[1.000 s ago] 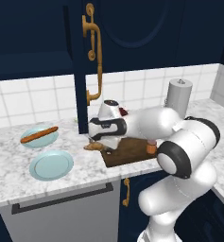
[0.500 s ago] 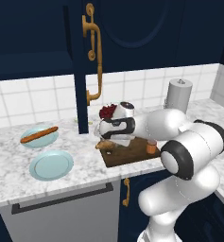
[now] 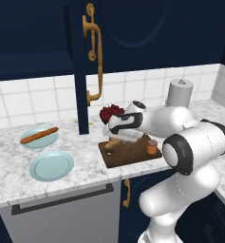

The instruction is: From the different types of pastries on the counter, select a croissant and place it on the cutting board. Then retrieve a jar of jam from the cabinet and place it alongside the croissant on the cutting board.

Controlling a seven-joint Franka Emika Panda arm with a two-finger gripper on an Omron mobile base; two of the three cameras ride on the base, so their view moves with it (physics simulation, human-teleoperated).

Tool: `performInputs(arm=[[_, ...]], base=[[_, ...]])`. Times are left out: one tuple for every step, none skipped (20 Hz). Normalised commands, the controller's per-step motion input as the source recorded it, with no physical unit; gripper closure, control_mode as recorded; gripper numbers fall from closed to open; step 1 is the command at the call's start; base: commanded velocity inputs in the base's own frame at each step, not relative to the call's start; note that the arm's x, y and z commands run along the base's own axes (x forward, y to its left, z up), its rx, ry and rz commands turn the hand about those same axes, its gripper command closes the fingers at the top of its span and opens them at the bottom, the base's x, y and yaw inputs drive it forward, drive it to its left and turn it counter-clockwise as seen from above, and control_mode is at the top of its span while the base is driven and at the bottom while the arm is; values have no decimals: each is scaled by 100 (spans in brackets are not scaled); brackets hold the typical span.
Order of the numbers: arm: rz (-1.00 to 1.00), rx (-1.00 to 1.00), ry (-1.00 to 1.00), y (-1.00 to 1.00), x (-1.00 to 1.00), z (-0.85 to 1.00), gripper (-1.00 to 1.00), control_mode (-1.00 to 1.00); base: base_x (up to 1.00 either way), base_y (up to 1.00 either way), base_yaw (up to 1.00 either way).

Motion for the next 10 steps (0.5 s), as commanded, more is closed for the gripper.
performInputs(arm=[[23, -19, -7, 0, 0, 0, 100, -100], [23, -22, -6, 0, 0, 0, 100, -100], [23, -21, -5, 0, 0, 0, 100, -100], [23, -21, -5, 0, 0, 0, 100, -100], [23, -20, -3, 0, 0, -1, 100, -100], [23, -17, -2, 0, 0, 0, 100, -100], [24, -15, 0, -5, 4, -3, 100, -100], [25, -13, 0, -17, 6, -8, 100, -100], [26, -10, 0, -28, 3, -11, 100, -100], [25, -9, 0, -29, 5, -16, 100, -100]], base=[[0, 0, 0], [0, 0, 0], [0, 0, 0], [0, 0, 0], [0, 0, 0], [0, 0, 0], [0, 0, 0], [0, 0, 0], [0, 0, 0], [0, 0, 0]])
